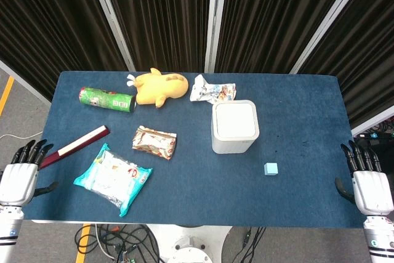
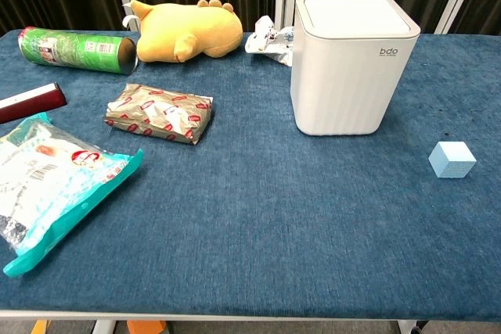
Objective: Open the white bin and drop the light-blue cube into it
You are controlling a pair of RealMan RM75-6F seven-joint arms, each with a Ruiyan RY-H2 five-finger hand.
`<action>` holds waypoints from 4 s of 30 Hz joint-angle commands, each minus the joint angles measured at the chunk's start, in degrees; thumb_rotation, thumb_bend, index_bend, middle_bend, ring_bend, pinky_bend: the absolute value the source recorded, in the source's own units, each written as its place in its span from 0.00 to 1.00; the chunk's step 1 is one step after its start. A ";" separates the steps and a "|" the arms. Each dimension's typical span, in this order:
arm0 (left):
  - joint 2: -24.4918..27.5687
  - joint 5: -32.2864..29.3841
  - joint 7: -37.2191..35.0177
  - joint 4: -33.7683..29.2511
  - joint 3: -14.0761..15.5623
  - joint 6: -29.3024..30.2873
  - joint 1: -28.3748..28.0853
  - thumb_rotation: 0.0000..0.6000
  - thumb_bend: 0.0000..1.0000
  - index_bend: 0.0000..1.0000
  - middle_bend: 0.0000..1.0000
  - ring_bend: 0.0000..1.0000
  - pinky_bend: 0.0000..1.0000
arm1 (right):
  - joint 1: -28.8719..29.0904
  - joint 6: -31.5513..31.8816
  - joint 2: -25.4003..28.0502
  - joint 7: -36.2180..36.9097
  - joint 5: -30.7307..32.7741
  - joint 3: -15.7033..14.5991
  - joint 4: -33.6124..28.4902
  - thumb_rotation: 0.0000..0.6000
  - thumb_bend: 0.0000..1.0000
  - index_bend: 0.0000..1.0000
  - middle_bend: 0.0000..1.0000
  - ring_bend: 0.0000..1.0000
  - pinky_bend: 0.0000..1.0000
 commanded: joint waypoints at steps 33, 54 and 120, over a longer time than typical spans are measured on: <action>-0.29 0.05 -0.92 0.53 0.73 -0.07 0.50 1.00 0.00 0.14 0.09 0.03 0.14 | 21.20 -22.74 0.41 -12.39 0.50 7.22 -11.42 1.00 0.30 0.00 0.03 0.00 0.00; 0.03 0.09 -3.92 2.34 1.34 -0.13 1.27 1.00 0.00 0.14 0.09 0.03 0.14 | 29.89 -27.76 -8.34 -18.50 7.71 7.29 -9.79 1.00 0.32 0.00 0.20 0.00 0.00; -1.70 0.00 -8.08 6.03 1.34 -0.29 1.77 1.00 0.00 0.14 0.09 0.03 0.14 | 18.45 -23.07 -15.14 -7.76 5.38 -3.09 6.54 1.00 0.25 0.09 0.29 0.09 0.04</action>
